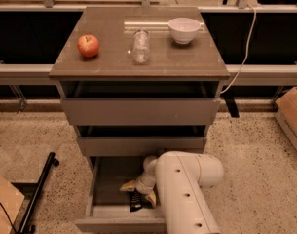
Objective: Pick rxbar chocolate from bottom drawer and place on counter
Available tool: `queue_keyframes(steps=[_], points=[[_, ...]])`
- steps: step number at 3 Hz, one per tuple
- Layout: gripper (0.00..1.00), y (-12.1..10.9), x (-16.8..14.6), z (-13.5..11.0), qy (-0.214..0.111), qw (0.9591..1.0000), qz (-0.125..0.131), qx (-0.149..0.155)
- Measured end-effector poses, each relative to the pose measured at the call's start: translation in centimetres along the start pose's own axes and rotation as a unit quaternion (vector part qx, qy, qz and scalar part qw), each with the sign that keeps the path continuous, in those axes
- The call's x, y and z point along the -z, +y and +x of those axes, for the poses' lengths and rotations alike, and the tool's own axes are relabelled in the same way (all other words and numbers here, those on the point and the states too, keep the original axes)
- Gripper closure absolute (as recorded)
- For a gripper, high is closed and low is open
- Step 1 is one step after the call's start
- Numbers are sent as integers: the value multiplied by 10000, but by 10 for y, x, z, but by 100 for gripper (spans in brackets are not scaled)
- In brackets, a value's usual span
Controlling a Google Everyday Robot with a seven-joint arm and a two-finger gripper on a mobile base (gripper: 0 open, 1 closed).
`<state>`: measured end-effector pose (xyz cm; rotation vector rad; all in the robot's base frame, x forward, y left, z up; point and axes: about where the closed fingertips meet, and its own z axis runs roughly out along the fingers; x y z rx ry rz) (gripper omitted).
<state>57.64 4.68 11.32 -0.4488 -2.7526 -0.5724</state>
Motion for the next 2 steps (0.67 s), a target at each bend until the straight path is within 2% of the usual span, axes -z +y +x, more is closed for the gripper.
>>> queue_keyframes(steps=[2], points=[[49,1,3,2,16,10000,6,-8]])
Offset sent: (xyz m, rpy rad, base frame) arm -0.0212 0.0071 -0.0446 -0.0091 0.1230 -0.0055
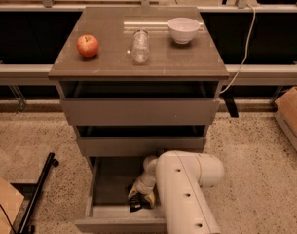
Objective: Pick rxbar chocolate from bottom drawer and place on counter
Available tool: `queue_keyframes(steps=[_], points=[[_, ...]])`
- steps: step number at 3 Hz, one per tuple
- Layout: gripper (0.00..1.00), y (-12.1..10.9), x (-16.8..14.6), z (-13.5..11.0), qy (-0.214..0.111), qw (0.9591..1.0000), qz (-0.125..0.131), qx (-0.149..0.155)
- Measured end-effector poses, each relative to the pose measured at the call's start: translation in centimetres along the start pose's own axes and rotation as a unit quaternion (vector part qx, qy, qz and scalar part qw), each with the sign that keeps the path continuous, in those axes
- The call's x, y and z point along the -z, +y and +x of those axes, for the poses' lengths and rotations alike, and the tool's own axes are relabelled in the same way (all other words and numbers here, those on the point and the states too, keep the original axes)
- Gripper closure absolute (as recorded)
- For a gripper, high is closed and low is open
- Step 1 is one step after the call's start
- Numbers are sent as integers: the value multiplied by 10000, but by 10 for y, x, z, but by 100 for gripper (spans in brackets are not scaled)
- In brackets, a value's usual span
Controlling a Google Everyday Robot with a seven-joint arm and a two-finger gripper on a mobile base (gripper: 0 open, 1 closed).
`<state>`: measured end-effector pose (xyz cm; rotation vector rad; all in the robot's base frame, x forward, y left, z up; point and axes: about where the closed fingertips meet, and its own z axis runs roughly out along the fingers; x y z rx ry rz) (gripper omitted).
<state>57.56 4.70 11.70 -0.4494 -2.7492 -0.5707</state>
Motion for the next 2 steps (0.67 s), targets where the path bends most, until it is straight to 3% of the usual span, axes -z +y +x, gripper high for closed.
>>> queue_keyframes(steps=[1,2], points=[[78,1,2,2,18,10000,7,-13],[100,1,2,4,67,10000,27,-49]])
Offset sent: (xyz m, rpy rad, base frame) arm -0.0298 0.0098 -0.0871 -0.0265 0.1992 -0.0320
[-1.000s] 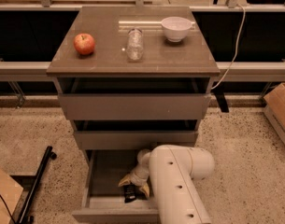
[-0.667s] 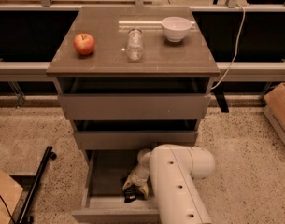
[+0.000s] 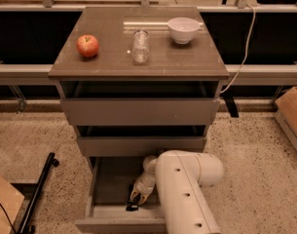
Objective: Pick rxbar chocolate from bottom drawer and place on counter
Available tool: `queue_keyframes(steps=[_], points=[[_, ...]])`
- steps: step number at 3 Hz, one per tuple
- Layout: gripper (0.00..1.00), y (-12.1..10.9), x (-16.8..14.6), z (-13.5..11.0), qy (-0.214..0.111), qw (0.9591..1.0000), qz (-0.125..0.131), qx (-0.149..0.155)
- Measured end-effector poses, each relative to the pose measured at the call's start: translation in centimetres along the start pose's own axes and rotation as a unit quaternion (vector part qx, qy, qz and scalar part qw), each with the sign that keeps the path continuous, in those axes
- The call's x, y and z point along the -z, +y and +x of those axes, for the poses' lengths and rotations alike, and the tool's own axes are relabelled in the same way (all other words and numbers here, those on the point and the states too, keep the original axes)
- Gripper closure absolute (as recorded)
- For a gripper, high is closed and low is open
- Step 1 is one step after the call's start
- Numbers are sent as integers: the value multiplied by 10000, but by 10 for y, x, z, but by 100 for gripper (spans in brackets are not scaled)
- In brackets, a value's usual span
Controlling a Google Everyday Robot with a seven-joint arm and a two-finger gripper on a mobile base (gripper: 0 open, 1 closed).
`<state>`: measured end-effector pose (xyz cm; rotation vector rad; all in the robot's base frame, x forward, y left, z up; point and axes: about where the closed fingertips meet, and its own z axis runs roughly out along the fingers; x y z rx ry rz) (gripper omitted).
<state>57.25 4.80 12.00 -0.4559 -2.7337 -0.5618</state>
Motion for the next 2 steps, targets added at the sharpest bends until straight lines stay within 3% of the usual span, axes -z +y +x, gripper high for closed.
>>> queue_keyframes(steps=[2], points=[[100,-1,-2,2,41,10000,5,-63]])
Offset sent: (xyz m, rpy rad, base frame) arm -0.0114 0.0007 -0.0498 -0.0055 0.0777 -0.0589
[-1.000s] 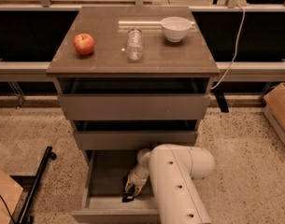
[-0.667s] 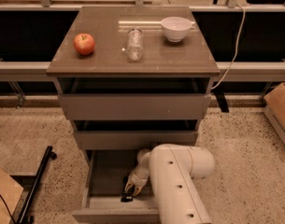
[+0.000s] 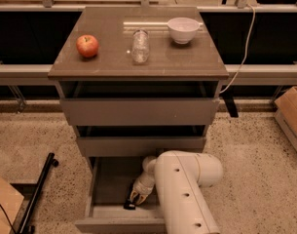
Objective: Pick rxbar chocolate from bottom drawer and place on counter
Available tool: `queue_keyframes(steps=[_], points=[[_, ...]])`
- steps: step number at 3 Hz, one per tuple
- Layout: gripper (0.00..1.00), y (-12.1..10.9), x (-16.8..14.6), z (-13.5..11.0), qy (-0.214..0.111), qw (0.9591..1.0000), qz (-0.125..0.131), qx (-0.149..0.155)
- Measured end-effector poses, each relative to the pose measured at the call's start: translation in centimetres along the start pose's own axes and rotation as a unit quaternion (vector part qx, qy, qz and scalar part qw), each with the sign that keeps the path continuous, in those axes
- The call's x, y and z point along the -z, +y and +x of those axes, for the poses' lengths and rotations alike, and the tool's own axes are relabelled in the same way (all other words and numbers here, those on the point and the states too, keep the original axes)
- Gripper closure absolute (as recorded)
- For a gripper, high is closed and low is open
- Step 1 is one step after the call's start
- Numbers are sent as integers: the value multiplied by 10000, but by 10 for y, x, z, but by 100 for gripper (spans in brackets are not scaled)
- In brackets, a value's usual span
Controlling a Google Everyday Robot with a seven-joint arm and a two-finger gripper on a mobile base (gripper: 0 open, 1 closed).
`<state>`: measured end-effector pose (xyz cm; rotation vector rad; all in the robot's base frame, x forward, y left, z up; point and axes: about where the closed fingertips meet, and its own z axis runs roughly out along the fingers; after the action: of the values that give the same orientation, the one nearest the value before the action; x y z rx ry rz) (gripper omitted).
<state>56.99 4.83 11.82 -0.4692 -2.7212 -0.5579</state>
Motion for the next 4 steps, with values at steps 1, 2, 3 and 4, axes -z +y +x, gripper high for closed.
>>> queue_keyframes(steps=[1,2,3,4], points=[[100,0,0,0,-1,10000,-1,0],[100,-2,17,7,-178,9997,-167,31],[100,-3,68,20,-588,9965,-539,238],[100,-12,119,48,-948,9920,-730,415]])
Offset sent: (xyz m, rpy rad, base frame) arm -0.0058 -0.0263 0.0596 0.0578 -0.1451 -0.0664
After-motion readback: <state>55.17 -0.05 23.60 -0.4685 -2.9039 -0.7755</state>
